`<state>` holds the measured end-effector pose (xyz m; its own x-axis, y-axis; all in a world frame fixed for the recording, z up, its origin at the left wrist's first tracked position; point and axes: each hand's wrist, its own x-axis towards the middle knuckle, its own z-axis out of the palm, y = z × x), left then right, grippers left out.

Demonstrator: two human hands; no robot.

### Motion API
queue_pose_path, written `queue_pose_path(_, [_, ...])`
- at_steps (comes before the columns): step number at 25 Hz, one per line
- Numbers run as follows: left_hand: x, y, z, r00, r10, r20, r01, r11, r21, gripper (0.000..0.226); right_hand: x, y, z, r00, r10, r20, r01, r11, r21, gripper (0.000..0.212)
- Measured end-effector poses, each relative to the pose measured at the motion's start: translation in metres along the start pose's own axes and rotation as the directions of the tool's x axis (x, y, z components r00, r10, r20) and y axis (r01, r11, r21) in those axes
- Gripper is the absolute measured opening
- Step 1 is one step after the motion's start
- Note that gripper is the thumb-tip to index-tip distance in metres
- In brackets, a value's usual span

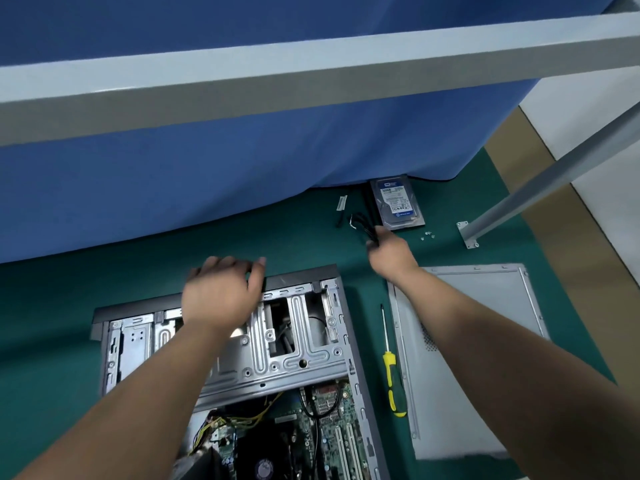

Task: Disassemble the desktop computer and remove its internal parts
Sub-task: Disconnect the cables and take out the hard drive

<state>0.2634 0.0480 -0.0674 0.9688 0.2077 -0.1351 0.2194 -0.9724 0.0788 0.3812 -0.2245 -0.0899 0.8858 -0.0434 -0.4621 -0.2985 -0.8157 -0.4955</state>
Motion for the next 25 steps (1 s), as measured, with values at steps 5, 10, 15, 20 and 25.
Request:
queue_pose_path(5, [0.001,-0.004,0.013,0.985,0.032,-0.17,-0.032,0.999,0.007,0.053,0.048,-0.018,0.013,0.993,-0.027,-0.117,0.021,0.999,-0.046,0.035])
queue_pose_path(10, [0.002,-0.005,0.021,0.973,0.021,-0.231,-0.019,1.0,0.008,0.05,0.08,-0.023,0.028,0.994,-0.002,-0.108,-0.016,0.985,-0.17,0.034])
queue_pose_path(15, [0.003,-0.004,0.022,0.969,0.013,-0.245,-0.011,1.0,0.009,0.05,0.084,-0.024,0.036,0.993,0.049,-0.11,-0.083,0.942,-0.325,0.04])
queue_pose_path(20, [0.003,-0.004,0.02,0.977,0.006,-0.213,-0.004,1.0,0.007,0.053,0.085,-0.031,0.033,0.99,0.086,-0.111,-0.121,0.926,-0.358,0.067])
queue_pose_path(25, [0.003,-0.004,0.021,0.976,0.025,-0.216,-0.024,1.0,0.008,0.05,0.075,-0.031,0.028,0.998,0.054,-0.029,-0.061,0.899,-0.433,0.076])
